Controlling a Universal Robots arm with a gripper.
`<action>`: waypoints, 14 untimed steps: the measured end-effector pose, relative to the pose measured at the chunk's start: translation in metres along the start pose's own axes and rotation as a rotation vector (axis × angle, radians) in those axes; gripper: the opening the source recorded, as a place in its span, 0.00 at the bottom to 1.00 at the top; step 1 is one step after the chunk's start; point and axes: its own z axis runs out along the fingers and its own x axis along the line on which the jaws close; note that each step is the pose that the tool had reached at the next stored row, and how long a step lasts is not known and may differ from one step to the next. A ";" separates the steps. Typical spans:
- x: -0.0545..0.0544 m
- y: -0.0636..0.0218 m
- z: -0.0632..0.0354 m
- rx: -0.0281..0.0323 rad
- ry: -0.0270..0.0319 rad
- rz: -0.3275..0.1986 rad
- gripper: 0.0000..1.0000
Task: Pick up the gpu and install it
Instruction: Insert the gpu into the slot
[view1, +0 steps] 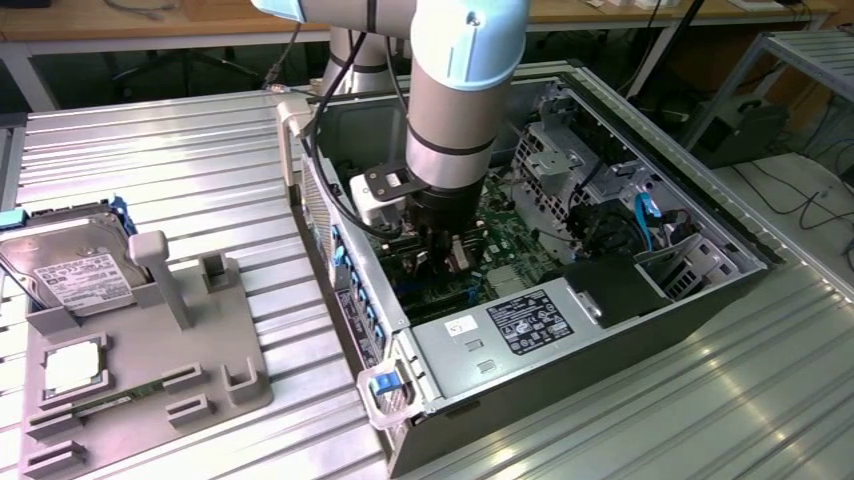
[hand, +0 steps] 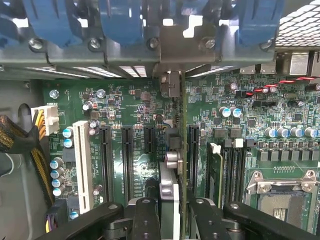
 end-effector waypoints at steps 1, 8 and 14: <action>0.000 0.0000 0.0000 -0.0001 -0.0001 0.000 0.29; 0.000 0.0000 0.0000 0.0000 -0.0001 0.000 0.29; 0.000 -0.0003 -0.0031 0.0000 -0.0001 0.000 0.36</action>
